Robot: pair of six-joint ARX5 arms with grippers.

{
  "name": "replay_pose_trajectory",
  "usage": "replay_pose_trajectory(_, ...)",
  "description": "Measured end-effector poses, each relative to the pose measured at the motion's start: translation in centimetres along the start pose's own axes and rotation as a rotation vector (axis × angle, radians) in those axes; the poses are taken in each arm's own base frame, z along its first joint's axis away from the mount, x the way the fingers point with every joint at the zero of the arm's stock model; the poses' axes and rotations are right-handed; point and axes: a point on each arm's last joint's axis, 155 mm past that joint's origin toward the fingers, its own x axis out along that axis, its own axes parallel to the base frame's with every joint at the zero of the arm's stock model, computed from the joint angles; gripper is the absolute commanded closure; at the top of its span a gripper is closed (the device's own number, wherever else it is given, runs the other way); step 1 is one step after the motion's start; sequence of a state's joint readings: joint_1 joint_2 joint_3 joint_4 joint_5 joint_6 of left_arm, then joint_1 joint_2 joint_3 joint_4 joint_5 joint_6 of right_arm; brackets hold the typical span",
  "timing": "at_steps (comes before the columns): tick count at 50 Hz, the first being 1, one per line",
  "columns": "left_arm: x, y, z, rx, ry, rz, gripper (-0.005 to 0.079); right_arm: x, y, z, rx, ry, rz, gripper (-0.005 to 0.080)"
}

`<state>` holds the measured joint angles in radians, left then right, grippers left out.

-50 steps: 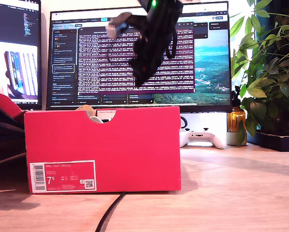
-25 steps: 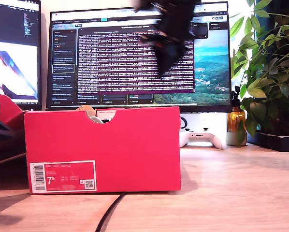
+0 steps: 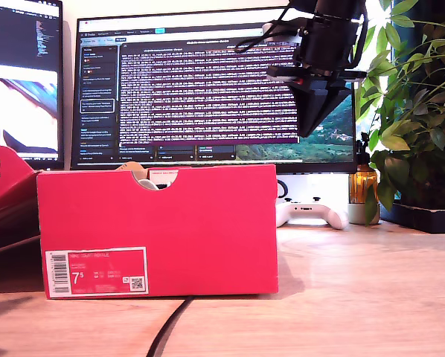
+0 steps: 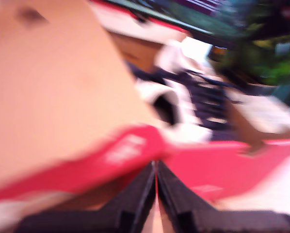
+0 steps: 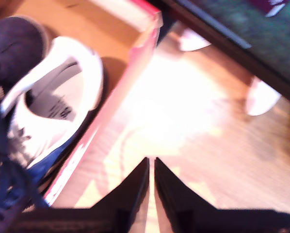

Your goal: Pack the blue shoes by picking the first shoe and placing it inside the red shoebox, left side, then picking and rotating the second shoe and placing it in the shoebox

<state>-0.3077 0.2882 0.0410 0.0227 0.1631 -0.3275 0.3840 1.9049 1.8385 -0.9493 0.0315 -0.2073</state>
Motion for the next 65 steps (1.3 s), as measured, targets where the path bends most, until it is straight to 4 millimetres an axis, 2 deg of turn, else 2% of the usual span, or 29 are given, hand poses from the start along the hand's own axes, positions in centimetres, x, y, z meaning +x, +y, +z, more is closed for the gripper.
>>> replay_pose_trajectory(16,-0.6,3.6,2.0,0.019,-0.08,0.147,0.0763,-1.8,1.2,-0.3,-0.023,-0.007,0.069,0.0759)
replay_pose_trajectory(28,-1.2,5.3,3.2,0.021,-0.123,0.186,0.0763,-3.1,0.9,0.6,0.029,-0.053,0.056,0.0759)
replay_pose_trajectory(38,-1.5,6.2,3.5,0.034,-0.133,0.223,0.0762,-7.4,-2.1,1.1,0.084,-0.128,-0.039,0.0759)
replay_pose_trajectory(44,-1.5,6.4,3.5,0.046,-0.131,0.229,0.0762,-10.3,-5.2,0.8,0.136,-0.184,-0.099,0.0759)
replay_pose_trajectory(50,-1.5,6.5,3.3,0.059,-0.123,0.234,0.0762,-11.5,-8.2,-1.4,0.2,-0.197,-0.155,0.0759)
replay_pose_trajectory(58,-1.5,6.8,2.0,0.046,-0.071,0.248,0.0762,-9.8,-11.1,-6.0,0.282,-0.151,-0.204,0.0759)
replay_pose_trajectory(65,-1.5,7.1,0.9,0.031,-0.028,0.258,0.0762,-8.2,-10.9,-9.1,0.314,-0.125,-0.172,0.0759)
